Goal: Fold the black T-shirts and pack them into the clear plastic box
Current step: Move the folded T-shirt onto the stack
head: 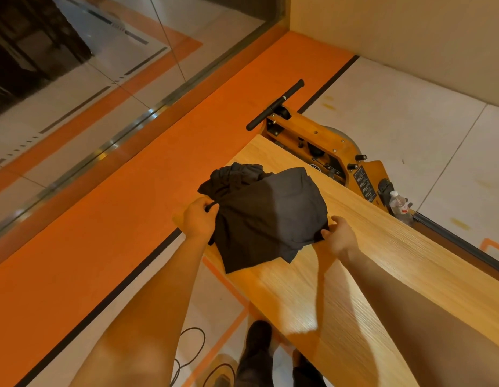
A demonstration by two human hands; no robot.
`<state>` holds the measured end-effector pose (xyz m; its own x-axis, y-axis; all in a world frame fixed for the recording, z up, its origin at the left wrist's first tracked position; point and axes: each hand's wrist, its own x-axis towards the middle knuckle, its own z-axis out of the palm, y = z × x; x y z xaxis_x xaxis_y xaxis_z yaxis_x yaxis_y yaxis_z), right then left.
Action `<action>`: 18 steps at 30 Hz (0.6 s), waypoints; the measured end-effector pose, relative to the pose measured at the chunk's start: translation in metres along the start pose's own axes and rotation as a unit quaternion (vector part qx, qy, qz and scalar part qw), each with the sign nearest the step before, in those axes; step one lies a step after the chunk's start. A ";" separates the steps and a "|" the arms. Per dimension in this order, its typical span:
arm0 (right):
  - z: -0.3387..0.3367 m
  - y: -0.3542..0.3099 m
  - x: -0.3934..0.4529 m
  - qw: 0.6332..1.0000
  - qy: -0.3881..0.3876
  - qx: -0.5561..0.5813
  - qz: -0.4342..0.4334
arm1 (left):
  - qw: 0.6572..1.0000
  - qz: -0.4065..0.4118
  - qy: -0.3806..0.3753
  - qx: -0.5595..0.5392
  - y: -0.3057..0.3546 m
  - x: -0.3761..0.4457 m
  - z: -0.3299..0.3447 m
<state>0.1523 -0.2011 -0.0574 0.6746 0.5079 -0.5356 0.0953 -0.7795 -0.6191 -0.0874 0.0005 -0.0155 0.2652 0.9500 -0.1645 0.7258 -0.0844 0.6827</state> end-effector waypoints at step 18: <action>-0.006 0.012 0.010 0.999 0.026 0.005 0.031 | 0.994 0.057 0.018 0.090 0.017 -0.033 0.028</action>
<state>0.1645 -0.2077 -0.0663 0.7160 0.4390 -0.5428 0.0446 -0.8047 -0.5919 -0.0659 -0.0405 -0.0189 0.3320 0.9410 -0.0650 0.7953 -0.2422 0.5558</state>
